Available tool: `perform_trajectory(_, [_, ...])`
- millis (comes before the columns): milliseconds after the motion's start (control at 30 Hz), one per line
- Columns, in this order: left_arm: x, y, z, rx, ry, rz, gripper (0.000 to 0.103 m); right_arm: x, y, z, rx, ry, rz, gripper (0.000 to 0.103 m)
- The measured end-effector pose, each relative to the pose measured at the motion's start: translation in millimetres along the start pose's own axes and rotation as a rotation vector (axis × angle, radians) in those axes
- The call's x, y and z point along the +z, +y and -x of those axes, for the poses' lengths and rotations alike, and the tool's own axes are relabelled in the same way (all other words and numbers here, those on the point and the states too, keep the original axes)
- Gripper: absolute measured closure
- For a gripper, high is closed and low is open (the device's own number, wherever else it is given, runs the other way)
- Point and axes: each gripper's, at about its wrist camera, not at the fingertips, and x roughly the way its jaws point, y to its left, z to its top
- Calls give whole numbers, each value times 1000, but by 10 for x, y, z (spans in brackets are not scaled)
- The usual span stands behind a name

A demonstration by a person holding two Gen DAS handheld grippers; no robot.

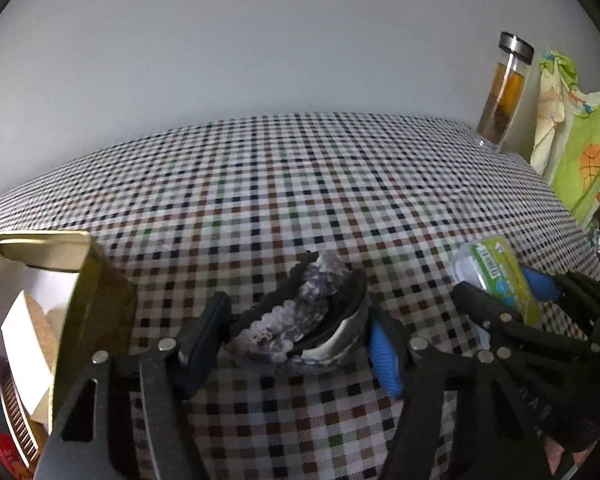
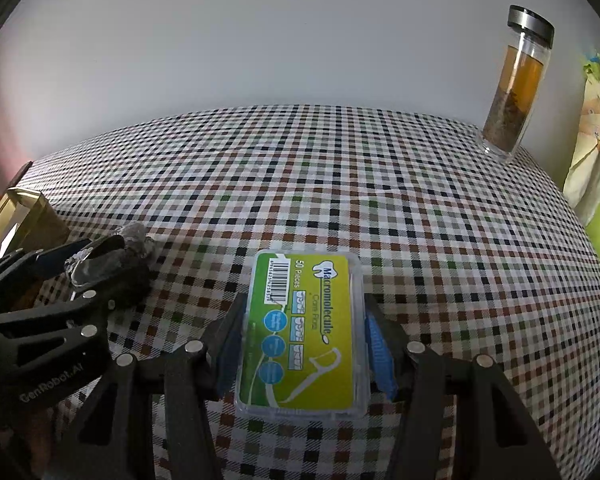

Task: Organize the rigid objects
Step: 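Grasp the grey crystal geode with the left tool while the right tool holds the floss box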

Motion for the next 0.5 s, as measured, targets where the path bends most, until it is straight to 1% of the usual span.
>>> perform_trajectory(167, [-52,81,115,16,-36,20,38,-12,39,91,-6,-39,14,46])
perform_trajectory(267, [-99,83,207,34,-63,17,38,-21,65,173,-18,-81,29,47])
perform_trajectory(400, [-178,81,358,66,-114,12,38,-51,94,288,-14,-135,37,47])
perform_trajectory(500, [-225,87,455,77,-144,12,38,-65,113,330,-10,-151,40,47])
